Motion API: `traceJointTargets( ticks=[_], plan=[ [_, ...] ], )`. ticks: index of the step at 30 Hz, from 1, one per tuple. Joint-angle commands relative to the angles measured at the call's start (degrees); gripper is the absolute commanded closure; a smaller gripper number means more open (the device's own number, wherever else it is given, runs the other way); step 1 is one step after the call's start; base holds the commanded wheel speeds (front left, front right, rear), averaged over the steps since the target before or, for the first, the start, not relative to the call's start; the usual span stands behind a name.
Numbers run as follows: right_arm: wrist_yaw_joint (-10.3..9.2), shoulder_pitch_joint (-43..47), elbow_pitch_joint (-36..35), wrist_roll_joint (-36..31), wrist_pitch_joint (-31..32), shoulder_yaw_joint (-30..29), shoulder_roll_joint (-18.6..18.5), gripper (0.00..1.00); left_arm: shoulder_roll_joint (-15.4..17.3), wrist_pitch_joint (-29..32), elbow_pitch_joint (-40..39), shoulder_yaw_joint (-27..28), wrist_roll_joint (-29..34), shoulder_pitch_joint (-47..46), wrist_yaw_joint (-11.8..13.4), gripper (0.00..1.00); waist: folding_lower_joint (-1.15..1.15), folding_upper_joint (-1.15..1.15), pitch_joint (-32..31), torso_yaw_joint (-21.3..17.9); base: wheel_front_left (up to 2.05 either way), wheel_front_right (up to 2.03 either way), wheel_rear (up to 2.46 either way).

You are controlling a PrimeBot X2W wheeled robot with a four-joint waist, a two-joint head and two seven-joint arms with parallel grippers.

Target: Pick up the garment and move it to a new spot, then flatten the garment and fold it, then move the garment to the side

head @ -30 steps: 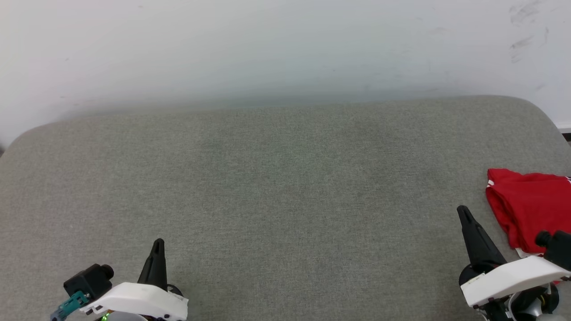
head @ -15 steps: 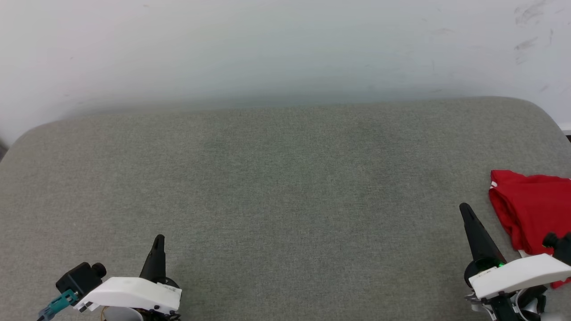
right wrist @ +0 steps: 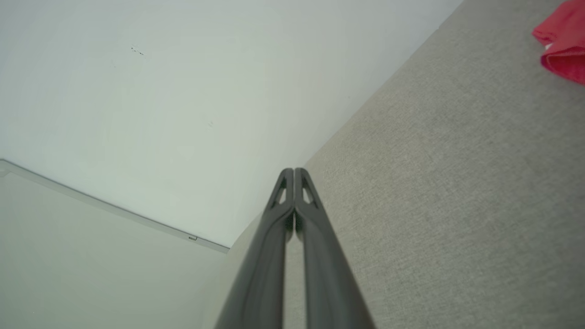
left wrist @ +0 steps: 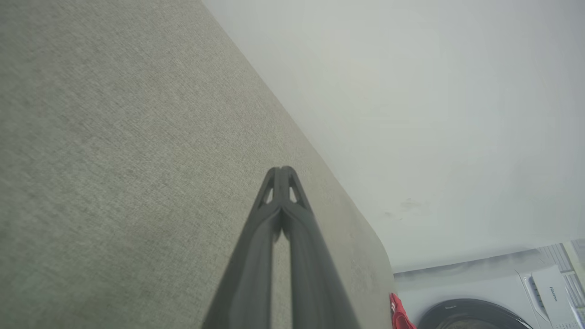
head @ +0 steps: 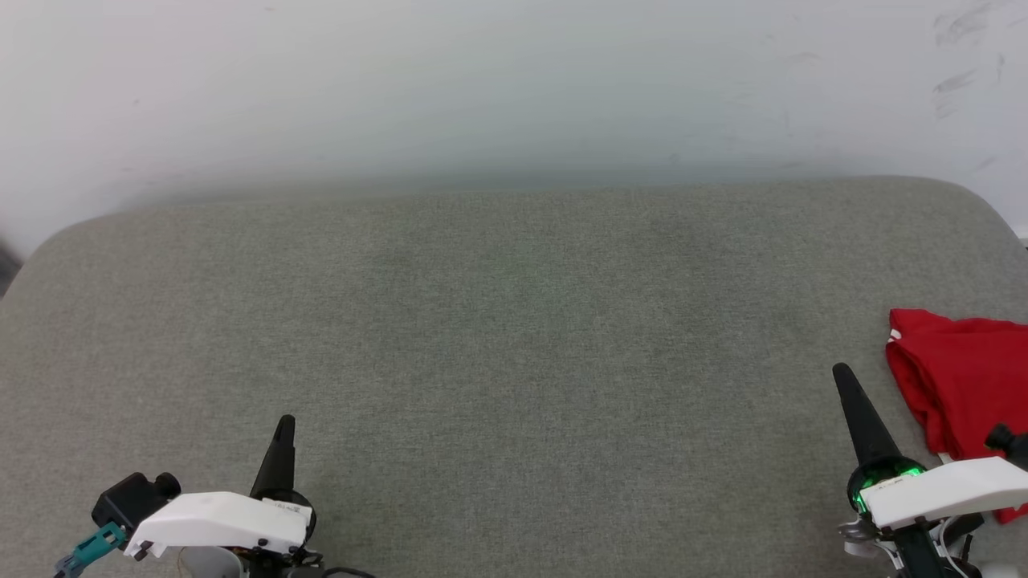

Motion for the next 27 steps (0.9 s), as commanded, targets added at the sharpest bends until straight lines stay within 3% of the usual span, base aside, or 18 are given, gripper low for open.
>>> traceJointTargets(
  ticks=[1, 27],
  plan=[
    [-0.02, -1.5, 0.0, 1.8, 0.2, -0.2, 0.1, 1.00, -0.2, 0.4, -0.3, 0.6, -1.3, -1.4, -0.5, 1.00, 0.00, 0.00, 0.0, 0.0, 0.00, 0.00, 0.00],
    [-0.02, -2.8, 3.9, 17.7, 0.5, -1.4, 0.4, 1.00, -2.4, 4.7, 1.0, 4.5, -14.9, -3.0, -3.8, 1.00, 0.00, 0.00, 0.0, 1.1, 0.00, 0.00, 0.00]
  ],
)
